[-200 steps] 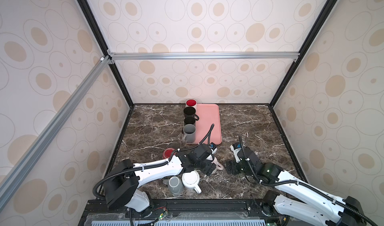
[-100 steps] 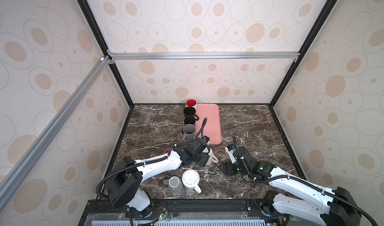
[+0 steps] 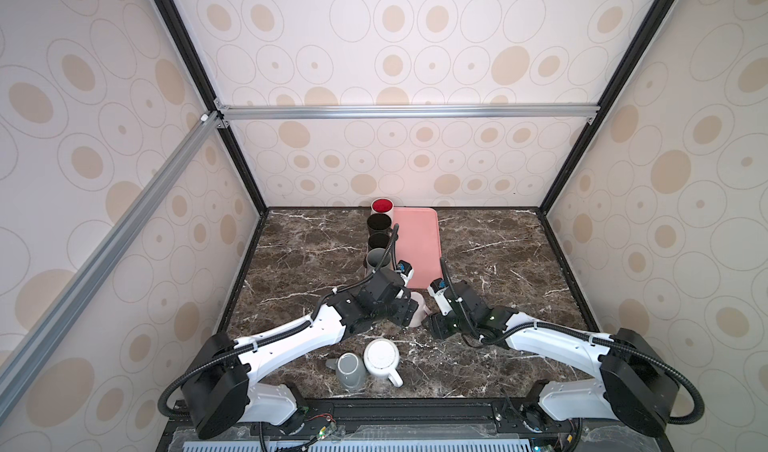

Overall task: Turn the mug right side up
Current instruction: 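Lower the right gripper and close it on the pink mug's handle, then lift the pink mug and tilt it toward the left gripper while the left arm approaches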

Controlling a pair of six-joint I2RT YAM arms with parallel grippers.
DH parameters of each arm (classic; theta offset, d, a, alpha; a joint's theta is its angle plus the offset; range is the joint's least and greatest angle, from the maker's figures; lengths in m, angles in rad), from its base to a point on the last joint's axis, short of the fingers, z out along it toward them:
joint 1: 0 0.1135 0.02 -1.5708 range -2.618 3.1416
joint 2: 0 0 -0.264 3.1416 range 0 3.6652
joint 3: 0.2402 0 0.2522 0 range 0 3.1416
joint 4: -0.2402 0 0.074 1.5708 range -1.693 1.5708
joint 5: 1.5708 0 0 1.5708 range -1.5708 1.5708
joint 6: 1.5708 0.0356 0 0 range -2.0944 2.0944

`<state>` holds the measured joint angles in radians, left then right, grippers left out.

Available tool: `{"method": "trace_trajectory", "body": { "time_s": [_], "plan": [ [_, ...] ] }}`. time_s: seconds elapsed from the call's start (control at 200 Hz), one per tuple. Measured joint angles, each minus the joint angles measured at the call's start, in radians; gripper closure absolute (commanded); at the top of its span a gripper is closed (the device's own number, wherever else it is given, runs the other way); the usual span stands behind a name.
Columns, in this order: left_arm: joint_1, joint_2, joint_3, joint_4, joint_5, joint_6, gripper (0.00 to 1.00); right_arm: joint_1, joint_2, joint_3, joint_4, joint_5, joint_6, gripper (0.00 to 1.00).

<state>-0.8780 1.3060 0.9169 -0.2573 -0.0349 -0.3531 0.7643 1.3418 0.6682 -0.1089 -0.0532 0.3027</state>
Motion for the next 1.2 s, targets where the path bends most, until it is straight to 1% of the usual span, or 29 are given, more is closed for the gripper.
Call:
{"method": "trace_trajectory", "body": {
  "time_s": [0.14,0.29,0.42,0.51,0.62,0.69,0.785,0.84,0.965,1.1,1.195],
  "plan": [
    [0.000,-0.060,0.000,0.000,-0.034,-0.010,0.16,-0.001,0.044,0.024,0.005,0.009,-0.043,0.54],
    [0.000,-0.082,-0.002,0.001,-0.058,-0.017,0.15,-0.001,0.079,0.041,0.005,0.013,-0.080,0.57],
    [0.000,-0.082,-0.007,0.002,-0.066,-0.018,0.14,-0.001,0.098,0.053,0.005,0.027,-0.105,0.57],
    [0.000,-0.083,-0.018,0.008,-0.067,-0.023,0.14,-0.001,0.112,0.064,0.005,0.032,-0.121,0.59],
    [0.000,-0.083,-0.030,0.010,-0.068,-0.028,0.14,-0.001,0.129,0.074,0.006,0.039,-0.139,0.68],
    [0.000,-0.083,-0.033,0.010,-0.068,-0.031,0.13,-0.001,0.134,0.074,0.007,0.046,-0.149,0.76],
    [0.000,-0.084,-0.034,0.011,-0.068,-0.035,0.13,0.000,0.135,0.074,0.009,0.046,-0.158,0.80],
    [0.000,-0.084,-0.035,0.013,-0.068,-0.037,0.13,0.000,0.135,0.074,0.009,0.047,-0.161,0.85],
    [0.000,-0.090,-0.043,0.023,-0.061,-0.040,0.10,-0.001,0.130,0.072,0.006,0.053,-0.150,1.00],
    [0.000,-0.108,-0.064,0.054,-0.048,-0.051,0.06,0.000,0.091,0.043,0.002,0.048,-0.130,1.00],
    [0.003,-0.130,-0.090,0.092,-0.031,-0.061,0.05,0.000,0.029,0.003,-0.005,0.043,-0.100,1.00]
  ]
}}
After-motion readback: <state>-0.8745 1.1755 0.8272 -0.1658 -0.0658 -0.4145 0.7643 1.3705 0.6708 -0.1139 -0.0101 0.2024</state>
